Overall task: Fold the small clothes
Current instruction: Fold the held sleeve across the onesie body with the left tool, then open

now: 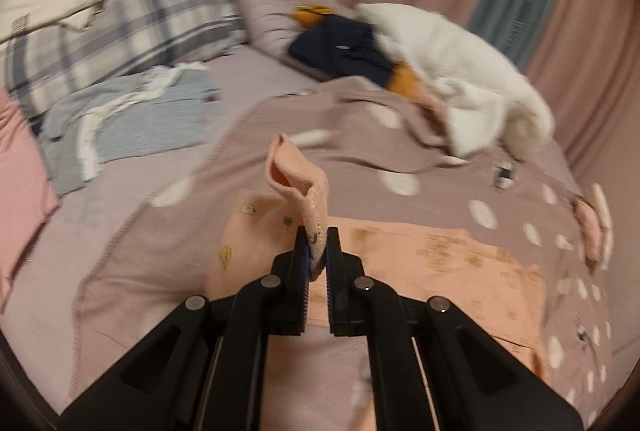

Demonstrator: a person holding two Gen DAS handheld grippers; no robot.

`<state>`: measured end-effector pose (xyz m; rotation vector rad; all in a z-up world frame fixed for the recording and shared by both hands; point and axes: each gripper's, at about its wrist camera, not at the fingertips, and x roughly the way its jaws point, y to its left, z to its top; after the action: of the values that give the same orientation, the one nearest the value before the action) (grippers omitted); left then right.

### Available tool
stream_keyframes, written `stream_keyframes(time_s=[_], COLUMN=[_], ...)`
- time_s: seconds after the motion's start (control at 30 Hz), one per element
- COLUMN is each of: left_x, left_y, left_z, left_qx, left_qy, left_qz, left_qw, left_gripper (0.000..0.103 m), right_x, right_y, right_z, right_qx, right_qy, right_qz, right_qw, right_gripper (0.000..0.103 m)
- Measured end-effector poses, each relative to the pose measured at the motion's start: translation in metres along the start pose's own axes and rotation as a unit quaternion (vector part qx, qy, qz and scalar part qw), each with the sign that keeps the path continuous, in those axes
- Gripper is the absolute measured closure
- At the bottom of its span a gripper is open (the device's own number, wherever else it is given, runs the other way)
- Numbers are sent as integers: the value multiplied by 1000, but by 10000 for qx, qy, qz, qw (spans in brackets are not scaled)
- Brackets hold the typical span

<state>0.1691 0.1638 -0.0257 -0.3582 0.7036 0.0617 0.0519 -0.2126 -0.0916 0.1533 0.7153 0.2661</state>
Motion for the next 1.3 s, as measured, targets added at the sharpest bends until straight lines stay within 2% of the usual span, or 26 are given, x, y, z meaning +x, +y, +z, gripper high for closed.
stream_keyframes(time_s=[0.13,0.23,0.4,0.67,0.83,0.93,1.1,1.23,1.3], left_x=[-3,1,10,43,71,78,86,92,93], left_y=[-45,-74,-122,-202,-252,-276,-304,-312,-311], left_z=[-12,-21,-36,-63,-87,-102,-125,-135,-138], left_qx=[293,394,514,554,624,782,957,1060,986], left_qy=[11,105,191,498,740,837,1123,1337,1537], left_qz=[-169,-293,-504,-909,-1073,-1191,-1487,-1455,-1650], left_qw=[9994,9987,9972,9931,9895,9863,9778,9745,9692], left_gripper=[97,97,97,97,97,97,97,95,81], right_x=[-5,-7,-20,-27,-24,-22,-23,-24,-24], right_y=[-5,-8,-10,-47,-70,-75,-83,-85,-83], right_z=[-2,-5,-12,-19,-18,-18,-21,-24,-27], right_qx=[184,334,26,456,943,941,1028,1084,1031], right_qy=[-41,97,76,133,159,225,267,315,376], right_qz=[116,488,321,235,549,604,537,542,542], right_qw=[9998,9982,9995,9986,9939,9935,9929,9921,9925], right_gripper=[19,19,19,19,19,19,19,19,19])
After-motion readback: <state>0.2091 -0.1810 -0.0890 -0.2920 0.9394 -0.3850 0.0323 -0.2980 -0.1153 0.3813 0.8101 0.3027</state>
